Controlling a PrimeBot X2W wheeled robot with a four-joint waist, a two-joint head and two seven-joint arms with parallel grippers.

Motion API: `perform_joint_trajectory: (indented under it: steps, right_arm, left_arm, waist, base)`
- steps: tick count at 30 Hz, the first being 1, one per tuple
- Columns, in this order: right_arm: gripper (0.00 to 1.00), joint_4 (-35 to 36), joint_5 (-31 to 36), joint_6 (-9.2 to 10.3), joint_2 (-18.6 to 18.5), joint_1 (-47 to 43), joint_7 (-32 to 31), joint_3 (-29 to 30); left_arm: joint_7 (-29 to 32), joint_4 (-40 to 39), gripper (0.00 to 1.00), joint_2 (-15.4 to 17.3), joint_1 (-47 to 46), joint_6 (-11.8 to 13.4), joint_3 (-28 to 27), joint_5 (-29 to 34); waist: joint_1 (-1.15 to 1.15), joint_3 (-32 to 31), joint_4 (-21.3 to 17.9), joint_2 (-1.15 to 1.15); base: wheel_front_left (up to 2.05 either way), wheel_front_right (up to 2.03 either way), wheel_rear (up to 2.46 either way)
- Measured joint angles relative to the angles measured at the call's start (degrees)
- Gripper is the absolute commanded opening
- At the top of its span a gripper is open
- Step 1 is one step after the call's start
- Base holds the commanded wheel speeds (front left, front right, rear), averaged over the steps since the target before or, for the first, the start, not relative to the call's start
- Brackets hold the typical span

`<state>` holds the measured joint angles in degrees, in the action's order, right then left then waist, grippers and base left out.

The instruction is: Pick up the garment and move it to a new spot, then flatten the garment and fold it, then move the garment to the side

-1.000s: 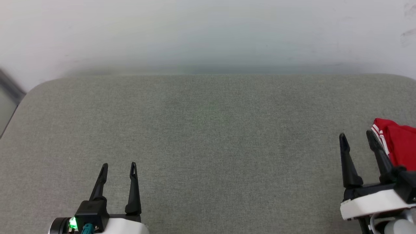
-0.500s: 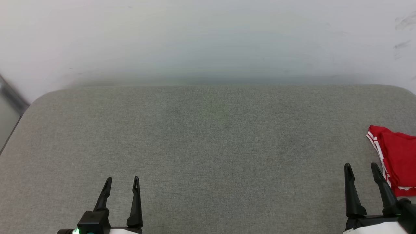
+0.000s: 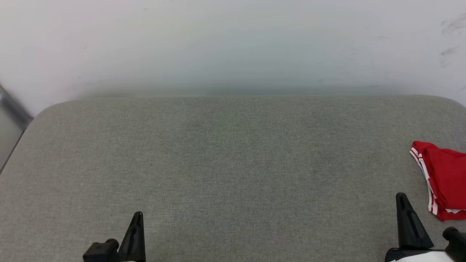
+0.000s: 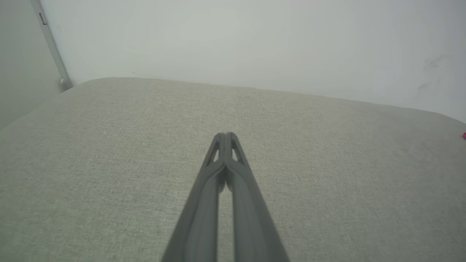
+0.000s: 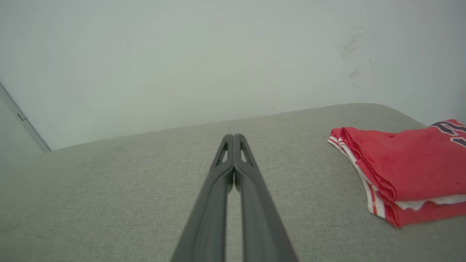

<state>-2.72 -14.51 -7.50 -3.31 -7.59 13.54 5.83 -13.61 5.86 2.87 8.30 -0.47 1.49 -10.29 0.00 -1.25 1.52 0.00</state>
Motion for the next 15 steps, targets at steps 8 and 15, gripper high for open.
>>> perform_joint_trajectory:
  steps: [8,15]
  right_arm:
    - [0.00,-1.27,-8.68,0.00,0.00,0.81,-2.10,-0.02]
    - [0.00,-2.30,-15.59,0.00,0.00,2.10,-3.83,-0.01]
  left_arm:
    - [2.00,1.01,0.00,0.02,-1.32,-0.58,-0.59,-9.22]
    - [3.86,1.71,0.00,0.07,-2.55,-1.15,-1.38,-16.53]
  waist:
    - [0.00,0.10,-0.10,0.00]
    - [0.00,0.18,-0.19,0.00]
  base:
    - [0.00,0.00,0.00]
    - [0.00,0.00,0.00]
